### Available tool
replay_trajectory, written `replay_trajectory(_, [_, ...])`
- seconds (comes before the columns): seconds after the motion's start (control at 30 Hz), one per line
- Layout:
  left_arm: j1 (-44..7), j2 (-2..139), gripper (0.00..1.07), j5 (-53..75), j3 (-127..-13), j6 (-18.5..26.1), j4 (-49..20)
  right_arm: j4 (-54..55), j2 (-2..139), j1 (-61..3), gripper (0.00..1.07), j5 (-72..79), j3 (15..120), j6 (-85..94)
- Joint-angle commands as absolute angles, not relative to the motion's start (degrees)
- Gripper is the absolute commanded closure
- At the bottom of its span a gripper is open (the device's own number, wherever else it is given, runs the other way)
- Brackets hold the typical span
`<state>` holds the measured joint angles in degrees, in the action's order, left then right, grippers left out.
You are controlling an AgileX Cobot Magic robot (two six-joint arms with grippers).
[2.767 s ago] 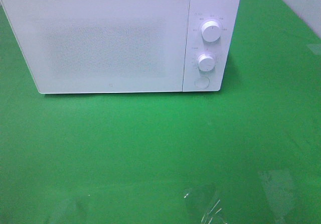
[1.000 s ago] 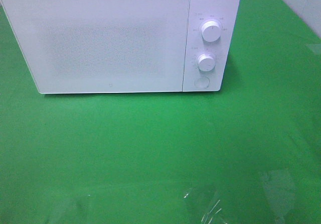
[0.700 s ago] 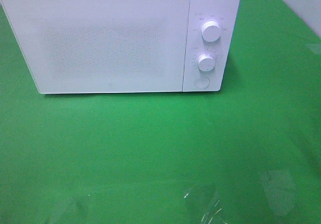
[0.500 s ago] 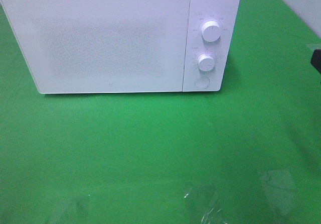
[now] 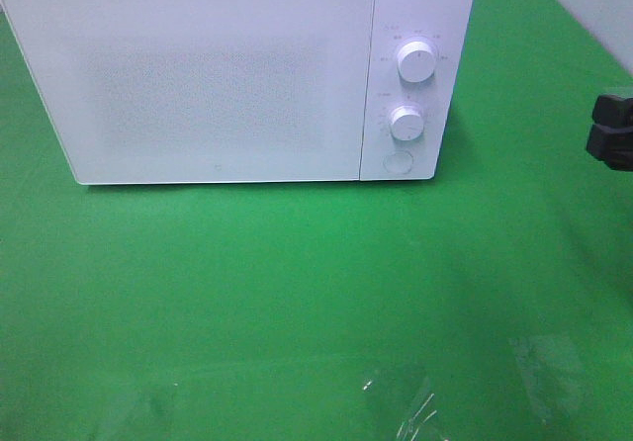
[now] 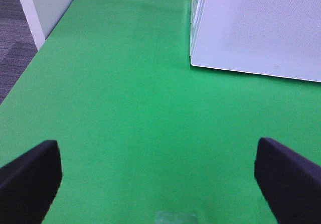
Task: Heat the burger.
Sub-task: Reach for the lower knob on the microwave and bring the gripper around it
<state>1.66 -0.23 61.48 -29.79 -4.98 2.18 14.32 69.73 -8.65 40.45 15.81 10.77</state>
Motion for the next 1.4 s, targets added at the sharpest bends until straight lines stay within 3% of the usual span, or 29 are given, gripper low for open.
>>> replay_trajectory(0.03, [1.72,-1.20,0.10,61.25,-29.68,-5.16,1.83,16.90,71.39,-11.86,0.34,45.55,15.76,13.87])
replay_trajectory(0.23, [1.72,-1.20,0.10,61.25,-29.68,-5.16,1.83,30.42,78.67,-23.84,0.34,58.67,15.76,20.17])
replay_trajectory(0.63, [1.72,-1.20,0.10,61.25,-29.68,-5.16,1.83,46.35,90.53,-43.83,0.34,71.96,17.82,20.00])
replay_trajectory(0.87, [1.72,-1.20,0.10,61.25,-29.68,-5.16,1.83,51.11,95.63,-49.68,0.34,73.17,23.15,20.45])
replay_trajectory(1.4, [1.72,-1.20,0.10,61.25,-29.68,-5.16,1.83,52.08,105.54,-50.94,0.34,73.57,33.75,21.49])
